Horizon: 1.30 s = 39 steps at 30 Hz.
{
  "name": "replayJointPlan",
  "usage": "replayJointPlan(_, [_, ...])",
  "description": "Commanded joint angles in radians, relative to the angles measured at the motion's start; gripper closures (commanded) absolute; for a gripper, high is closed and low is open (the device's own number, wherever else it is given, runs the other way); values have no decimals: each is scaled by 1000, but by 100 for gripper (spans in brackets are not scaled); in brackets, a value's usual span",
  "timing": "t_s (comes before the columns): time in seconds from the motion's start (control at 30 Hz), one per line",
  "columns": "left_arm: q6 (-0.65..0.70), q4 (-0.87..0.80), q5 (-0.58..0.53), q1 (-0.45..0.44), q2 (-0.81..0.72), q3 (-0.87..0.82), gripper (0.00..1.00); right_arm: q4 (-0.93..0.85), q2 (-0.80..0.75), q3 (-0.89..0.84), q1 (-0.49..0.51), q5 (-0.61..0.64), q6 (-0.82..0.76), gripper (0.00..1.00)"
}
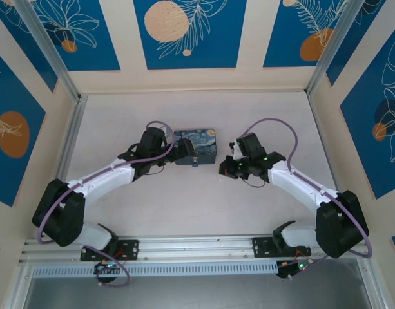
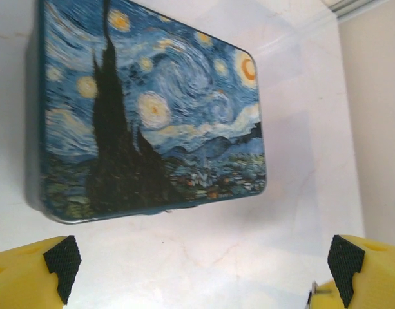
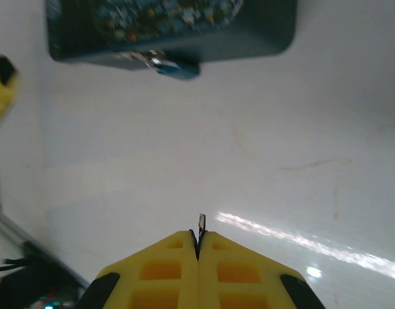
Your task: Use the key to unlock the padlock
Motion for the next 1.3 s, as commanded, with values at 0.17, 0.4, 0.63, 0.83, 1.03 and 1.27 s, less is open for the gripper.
replayJointPlan(0.17, [-367, 302, 85, -34, -8, -61, 0, 443, -35, -87, -44, -187, 403, 100])
replayJointPlan(0.4, [-559, 349, -22, -74, -22, -59, 3, 665, -17, -128, -19, 2, 704, 100])
replayJointPlan(0.63, [-696, 503, -2, -83, 41, -89, 17, 735, 18, -130, 19, 158, 868, 100])
replayJointPlan(0.83, [-731, 564, 3, -99, 83, -81, 37, 763, 58, -107, 45, 202, 912, 100])
replayJointPlan(1.03, [-745, 577, 5, -118, 103, -59, 47, 789, 77, -101, 55, 218, 926, 100])
replayJointPlan(1.27, [-773, 612, 6, -142, 146, -37, 52, 815, 87, -104, 59, 224, 930, 100])
